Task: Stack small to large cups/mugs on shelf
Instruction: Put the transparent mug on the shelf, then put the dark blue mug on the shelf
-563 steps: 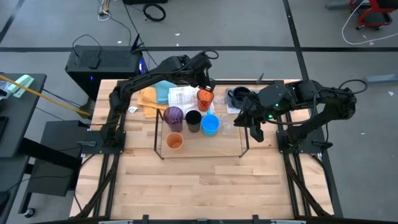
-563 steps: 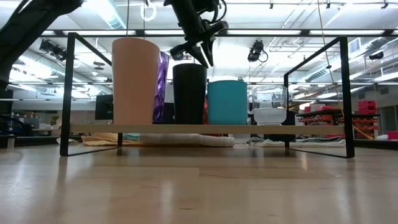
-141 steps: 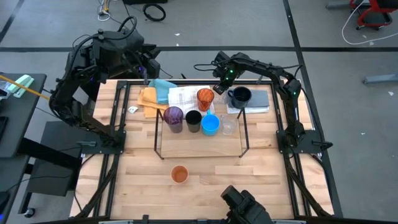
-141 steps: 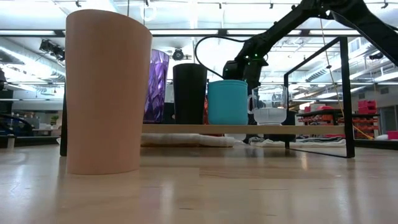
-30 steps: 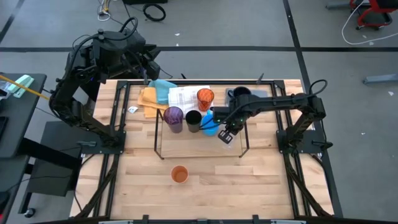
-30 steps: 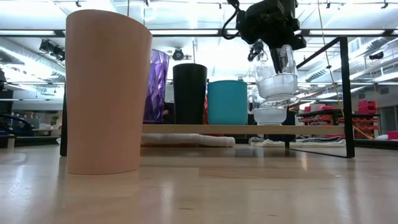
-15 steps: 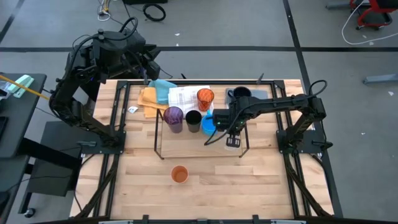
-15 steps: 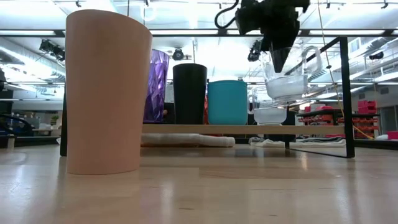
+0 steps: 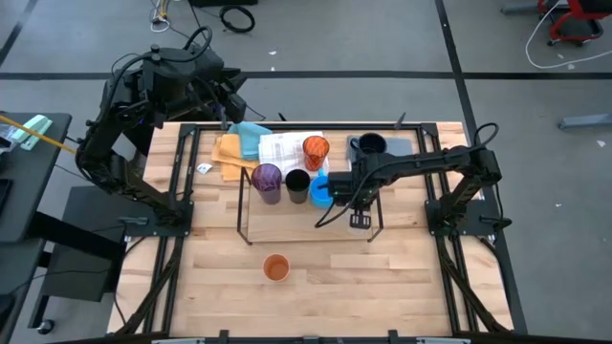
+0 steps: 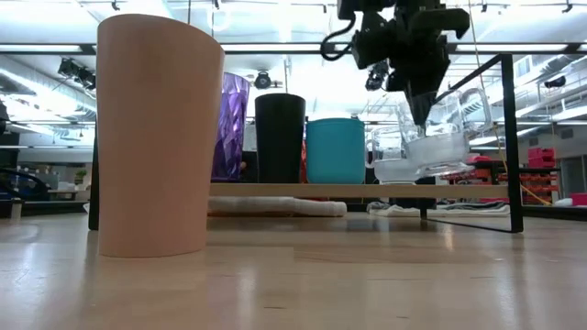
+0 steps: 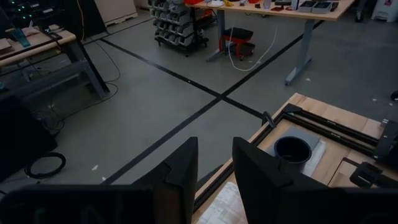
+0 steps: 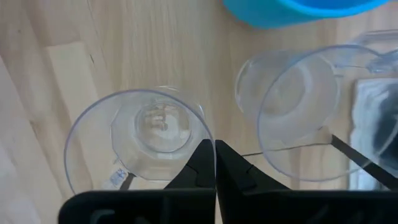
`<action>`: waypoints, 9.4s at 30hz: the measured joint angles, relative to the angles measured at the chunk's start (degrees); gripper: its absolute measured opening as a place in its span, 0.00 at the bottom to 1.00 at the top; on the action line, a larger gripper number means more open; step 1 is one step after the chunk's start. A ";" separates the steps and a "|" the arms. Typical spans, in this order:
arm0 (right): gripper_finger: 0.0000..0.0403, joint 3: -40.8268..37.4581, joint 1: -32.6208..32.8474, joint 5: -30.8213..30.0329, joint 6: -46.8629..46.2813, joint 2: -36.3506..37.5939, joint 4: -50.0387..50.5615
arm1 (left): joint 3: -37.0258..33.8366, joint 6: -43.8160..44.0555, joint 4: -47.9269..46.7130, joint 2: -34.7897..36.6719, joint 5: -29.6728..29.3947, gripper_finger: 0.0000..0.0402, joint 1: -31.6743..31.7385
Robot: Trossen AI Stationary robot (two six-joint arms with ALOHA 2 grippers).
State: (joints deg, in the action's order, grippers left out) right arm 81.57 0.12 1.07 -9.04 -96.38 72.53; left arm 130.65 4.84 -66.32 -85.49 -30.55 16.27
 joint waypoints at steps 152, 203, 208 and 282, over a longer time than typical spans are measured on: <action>0.41 -4.31 -52.15 0.25 1.06 0.02 -3.34 | -0.02 0.50 0.01 0.00 0.00 0.27 0.01; 0.04 26.42 -39.54 3.22 -1.04 -0.04 6.96 | -0.02 0.27 -1.81 0.00 0.00 0.27 0.01; 0.04 30.74 -27.97 4.68 -4.70 -0.04 11.76 | -0.02 -0.88 -1.79 0.00 0.00 0.27 0.00; 0.04 32.42 -4.97 11.52 -21.49 -17.33 10.05 | -0.02 -3.50 -2.60 0.00 0.02 0.27 0.02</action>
State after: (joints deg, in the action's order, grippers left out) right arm 113.99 -4.85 12.59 -30.53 -113.71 82.59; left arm 130.63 1.34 -68.93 -85.49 -30.53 16.29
